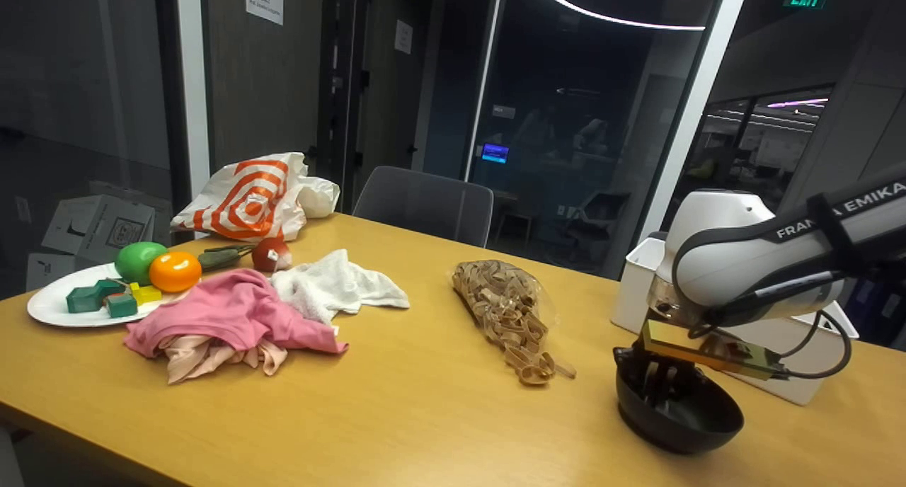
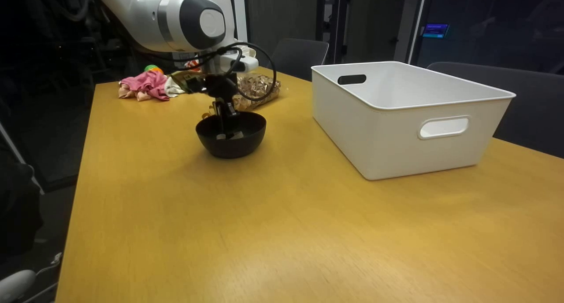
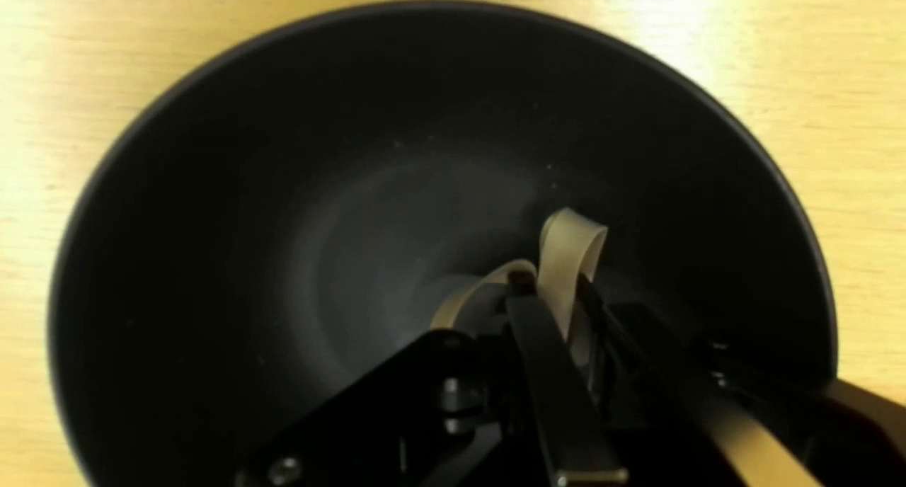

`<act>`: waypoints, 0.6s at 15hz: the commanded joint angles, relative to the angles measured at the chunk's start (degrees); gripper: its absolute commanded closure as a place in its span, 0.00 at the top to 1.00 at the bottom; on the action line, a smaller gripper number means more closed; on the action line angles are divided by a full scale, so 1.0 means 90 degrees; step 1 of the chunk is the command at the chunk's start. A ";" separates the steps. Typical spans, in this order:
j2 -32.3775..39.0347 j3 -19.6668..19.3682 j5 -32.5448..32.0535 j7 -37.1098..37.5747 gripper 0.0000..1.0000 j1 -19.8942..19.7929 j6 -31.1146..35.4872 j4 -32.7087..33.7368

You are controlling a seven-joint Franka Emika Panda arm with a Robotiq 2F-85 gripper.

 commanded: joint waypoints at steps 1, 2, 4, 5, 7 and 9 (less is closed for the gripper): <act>-0.0270 -0.0030 -0.0084 -0.0072 0.18 0.0020 0.0065 -0.0157; -0.0363 -0.0024 -0.0066 -0.0106 0.16 0.0014 0.0033 -0.0173; -0.0556 -0.0035 -0.0132 -0.0061 0.15 0.0014 -0.0081 -0.0182; -0.0668 -0.0016 -0.0080 -0.0128 0.14 -0.0006 -0.0228 -0.0168; -0.0844 0.0004 -0.0112 -0.0118 0.13 -0.0025 -0.0422 -0.0144; -0.1028 0.0048 0.0015 -0.0253 0.13 -0.0065 -0.0662 -0.0105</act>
